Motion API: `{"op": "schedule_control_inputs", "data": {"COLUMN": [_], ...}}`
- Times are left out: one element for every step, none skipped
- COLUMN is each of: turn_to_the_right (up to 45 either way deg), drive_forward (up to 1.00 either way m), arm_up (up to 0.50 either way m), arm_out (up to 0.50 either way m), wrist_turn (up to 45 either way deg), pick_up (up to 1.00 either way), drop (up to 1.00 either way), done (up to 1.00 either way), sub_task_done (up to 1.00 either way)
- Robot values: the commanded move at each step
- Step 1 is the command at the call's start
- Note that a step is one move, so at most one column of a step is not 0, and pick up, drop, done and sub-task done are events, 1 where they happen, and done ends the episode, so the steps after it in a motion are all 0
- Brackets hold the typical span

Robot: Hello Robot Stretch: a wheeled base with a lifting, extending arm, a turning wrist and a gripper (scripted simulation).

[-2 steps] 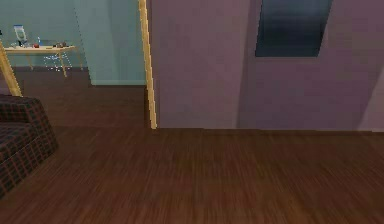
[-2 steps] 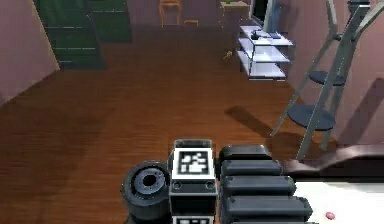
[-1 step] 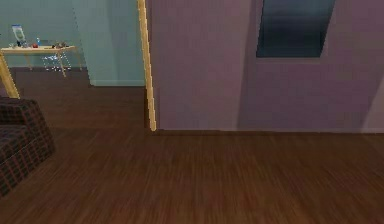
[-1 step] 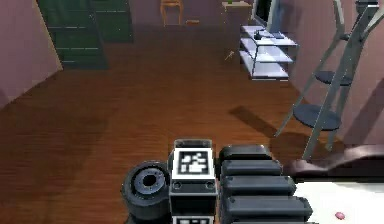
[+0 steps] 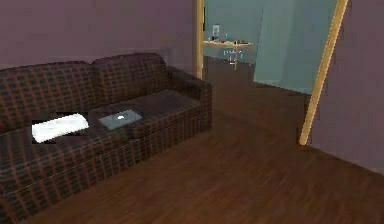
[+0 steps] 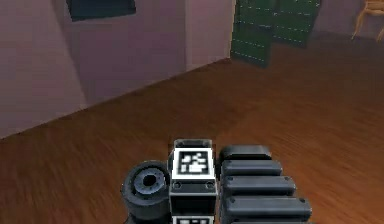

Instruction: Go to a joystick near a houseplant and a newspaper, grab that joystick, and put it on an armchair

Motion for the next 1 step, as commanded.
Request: {"op": "schedule_control_inputs", "data": {"turn_to_the_right": [-30.0], "drive_forward": [0.00], "arm_up": [0.00], "arm_out": [0.00], "wrist_turn": [0.0], "pick_up": [0.00], "drop": [0.00], "done": [0.00], "sub_task_done": [0.00]}}
